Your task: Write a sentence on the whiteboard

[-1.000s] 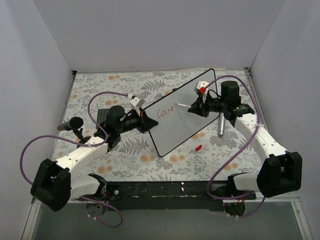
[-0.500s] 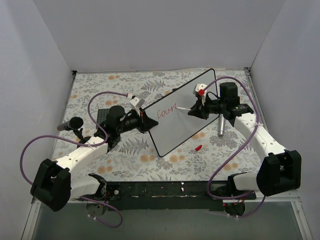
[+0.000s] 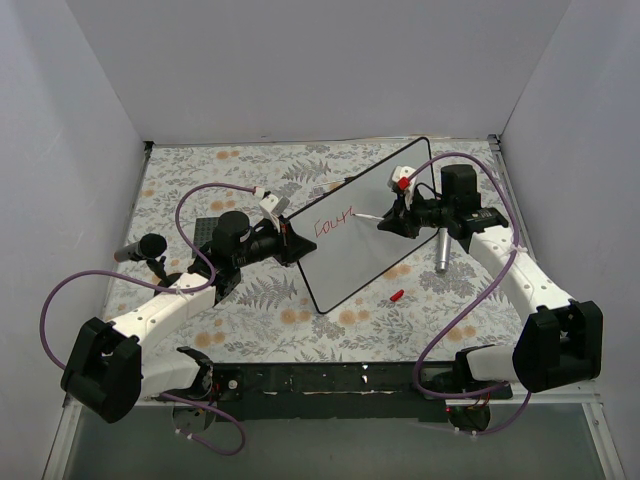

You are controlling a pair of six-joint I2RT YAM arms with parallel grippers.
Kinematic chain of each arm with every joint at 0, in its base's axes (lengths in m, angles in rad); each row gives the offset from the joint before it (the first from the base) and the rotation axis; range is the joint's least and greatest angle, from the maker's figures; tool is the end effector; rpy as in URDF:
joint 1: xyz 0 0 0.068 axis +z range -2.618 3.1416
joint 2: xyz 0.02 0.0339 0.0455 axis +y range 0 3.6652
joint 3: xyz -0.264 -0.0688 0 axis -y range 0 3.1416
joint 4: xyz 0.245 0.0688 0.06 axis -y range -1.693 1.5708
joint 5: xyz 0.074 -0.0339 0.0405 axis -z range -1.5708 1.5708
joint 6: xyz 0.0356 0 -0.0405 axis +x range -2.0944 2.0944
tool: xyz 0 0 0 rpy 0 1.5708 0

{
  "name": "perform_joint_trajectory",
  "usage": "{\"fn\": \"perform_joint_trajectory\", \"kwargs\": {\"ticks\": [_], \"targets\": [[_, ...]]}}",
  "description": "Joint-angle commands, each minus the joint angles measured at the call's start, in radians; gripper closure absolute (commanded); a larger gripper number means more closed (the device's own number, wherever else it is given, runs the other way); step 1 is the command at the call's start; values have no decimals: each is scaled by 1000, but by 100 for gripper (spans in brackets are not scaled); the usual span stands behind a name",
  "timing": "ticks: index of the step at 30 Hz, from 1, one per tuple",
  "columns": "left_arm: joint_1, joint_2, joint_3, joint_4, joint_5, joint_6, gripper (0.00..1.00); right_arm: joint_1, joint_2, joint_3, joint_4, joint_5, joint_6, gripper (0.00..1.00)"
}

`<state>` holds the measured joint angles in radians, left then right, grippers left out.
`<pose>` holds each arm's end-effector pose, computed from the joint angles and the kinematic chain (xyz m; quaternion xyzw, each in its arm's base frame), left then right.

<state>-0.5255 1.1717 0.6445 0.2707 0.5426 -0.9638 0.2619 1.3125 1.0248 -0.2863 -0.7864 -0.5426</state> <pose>0.2160 -0.1465 0.2588 -0.0060 0.7801 -0.5549 0.2890 0.2714 0.0988 0.3029 -0.4862 0.6749 0.2715 0.4843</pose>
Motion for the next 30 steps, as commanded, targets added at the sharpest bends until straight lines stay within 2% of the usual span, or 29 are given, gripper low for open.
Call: {"fn": "perform_joint_trajectory", "kwargs": {"ticks": [1,30], "targets": [[-10,-10,24,-8,49,57,100,-10,-13,52,59,38,26,99],[-10,2,32,-7,57,57,100,-7,-4,69,56,-17,38,99]]}}
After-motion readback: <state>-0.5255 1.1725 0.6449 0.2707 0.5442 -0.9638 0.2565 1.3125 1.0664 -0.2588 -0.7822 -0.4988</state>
